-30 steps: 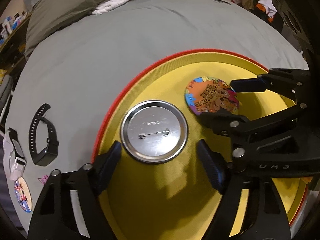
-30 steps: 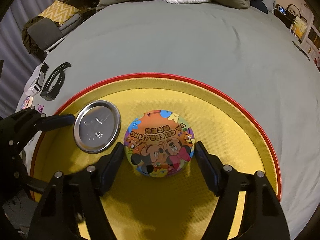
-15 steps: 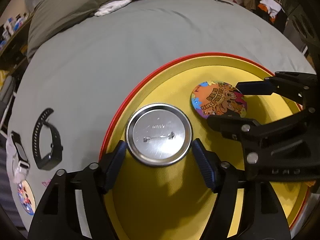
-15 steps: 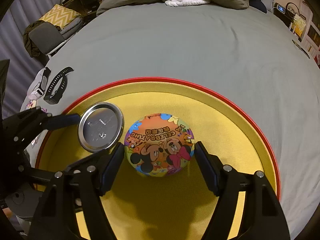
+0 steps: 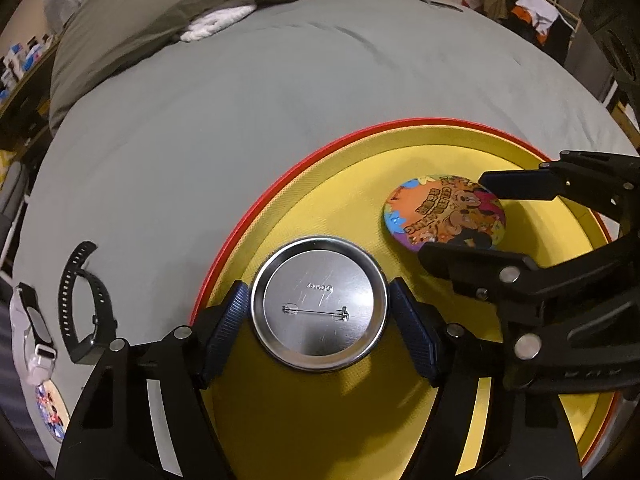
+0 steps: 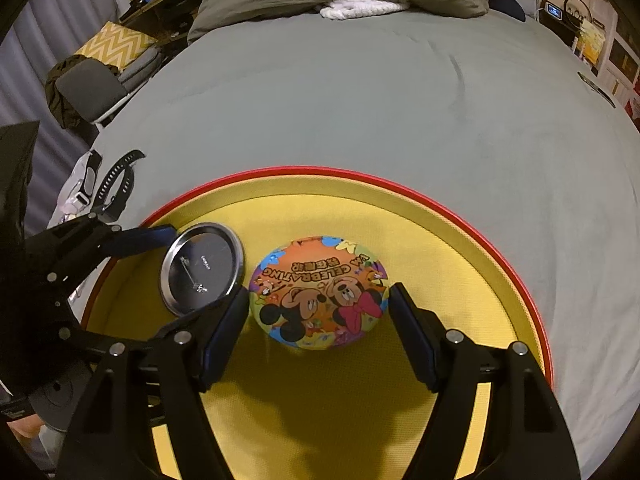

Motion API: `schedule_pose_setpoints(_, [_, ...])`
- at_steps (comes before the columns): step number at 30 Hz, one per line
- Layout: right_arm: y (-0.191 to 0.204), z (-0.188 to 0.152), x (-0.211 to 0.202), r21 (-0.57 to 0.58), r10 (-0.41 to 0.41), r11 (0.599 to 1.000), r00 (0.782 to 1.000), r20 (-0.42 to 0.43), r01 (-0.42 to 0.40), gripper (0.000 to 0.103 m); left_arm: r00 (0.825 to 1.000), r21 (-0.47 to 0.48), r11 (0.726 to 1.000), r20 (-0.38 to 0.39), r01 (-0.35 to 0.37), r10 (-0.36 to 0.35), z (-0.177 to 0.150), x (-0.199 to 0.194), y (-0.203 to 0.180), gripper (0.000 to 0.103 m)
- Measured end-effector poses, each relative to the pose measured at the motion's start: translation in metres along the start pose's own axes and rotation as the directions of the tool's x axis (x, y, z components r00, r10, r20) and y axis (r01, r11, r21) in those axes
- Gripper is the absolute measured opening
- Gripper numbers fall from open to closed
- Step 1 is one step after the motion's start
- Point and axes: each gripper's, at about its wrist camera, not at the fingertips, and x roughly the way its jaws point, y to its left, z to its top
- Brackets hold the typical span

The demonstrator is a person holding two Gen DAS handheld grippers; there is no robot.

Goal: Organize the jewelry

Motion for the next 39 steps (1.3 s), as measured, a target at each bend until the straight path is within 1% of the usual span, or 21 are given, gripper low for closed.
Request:
schedule_pose_setpoints(3, [-0.001,0.000,-0.004,0.007,0.003,1.000,1.000,0.009,-0.003,0.068,1.000,-0.003,1.000,0.004,-0.002,0.002,0.001,0.001,0.000,0.069])
schedule_pose_setpoints(4, [-0.001,0.000,-0.005,0.008,0.005,1.000,1.000,0.011,-0.005,0.068,1.000,-0.003,1.000,0.010,-0.003,0.003,0.003,0.002,0.002,0.052])
schedule_pose_setpoints(5, [-0.002,0.000,-0.007,0.009,0.007,1.000,1.000,0.016,-0.007,0.068,1.000,-0.005,1.000,0.012,0.017,-0.017,0.003,0.000,0.001,0.051])
schedule_pose_setpoints(9, [-0.001,0.000,-0.012,0.011,0.011,1.000,1.000,0.027,-0.011,0.068,1.000,0.001,1.000,0.003,-0.001,0.001,0.001,0.003,0.000,0.051])
schedule_pose_setpoints(15, [-0.002,-0.001,-0.017,0.018,0.016,1.000,0.999,0.036,-0.017,0.068,1.000,-0.039,0.999,0.018,0.020,-0.020,0.001,0.000,0.007,0.050])
schedule_pose_setpoints(17, [-0.003,-0.001,-0.020,0.022,0.020,1.000,0.999,0.042,-0.021,0.068,1.000,-0.035,0.999,0.023,0.019,-0.018,0.002,-0.001,0.008,0.050])
schedule_pose_setpoints(18, [-0.003,-0.001,-0.021,0.024,0.022,0.999,0.999,0.045,-0.023,0.068,0.999,-0.030,0.999,0.027,0.017,-0.016,0.000,-0.003,0.006,0.043])
schedule_pose_setpoints(19, [-0.004,0.000,-0.022,0.025,0.024,0.999,0.999,0.048,-0.025,0.068,0.999,-0.023,0.999,0.030,0.043,-0.042,0.000,-0.005,0.004,0.034])
schedule_pose_setpoints(20, [-0.004,0.000,-0.023,0.027,0.026,0.999,0.998,0.051,-0.027,0.067,0.999,-0.016,0.999,0.032,0.038,-0.037,0.001,-0.006,0.002,0.032])
schedule_pose_setpoints(22, [-0.004,0.000,-0.024,0.028,0.027,0.999,0.998,0.053,-0.028,0.067,0.999,0.006,1.000,0.029,0.025,-0.025,0.002,-0.009,-0.005,0.024])
schedule_pose_setpoints(27, [-0.003,-0.002,-0.026,0.032,0.032,0.999,0.998,0.056,-0.033,0.067,0.999,-0.006,0.999,0.039,0.037,-0.037,0.000,-0.011,-0.004,0.023])
schedule_pose_setpoints(31, [-0.003,-0.001,-0.028,0.032,0.033,0.999,0.998,0.060,-0.035,0.067,0.995,-0.057,0.994,0.058,0.088,-0.085,0.001,-0.017,0.008,0.023])
schedule_pose_setpoints(34, [-0.004,-0.001,-0.030,0.037,0.038,0.999,0.997,0.064,-0.040,0.067,0.992,-0.075,0.991,0.072,0.113,-0.107,-0.002,-0.020,0.014,0.022])
schedule_pose_setpoints(35, [-0.004,-0.001,-0.030,0.038,0.039,0.998,0.997,0.065,-0.041,0.066,0.991,-0.076,0.990,0.073,0.120,-0.114,-0.002,-0.021,0.014,0.021])
schedule_pose_setpoints(37, [-0.004,0.000,-0.030,0.041,0.055,0.998,0.997,0.061,-0.058,0.047,0.991,-0.064,0.992,0.079,0.108,-0.103,-0.002,-0.022,0.012,0.020])
schedule_pose_setpoints(38, [-0.004,0.000,-0.029,0.045,0.056,0.997,0.997,0.054,-0.058,0.042,0.992,-0.058,0.993,0.080,0.102,-0.097,-0.003,-0.023,0.010,0.020])
schedule_pose_setpoints(39, [-0.004,0.000,-0.030,0.045,0.059,0.997,0.997,0.056,-0.062,0.042,0.992,-0.053,0.994,0.080,0.098,-0.093,-0.003,-0.024,0.010,0.020])
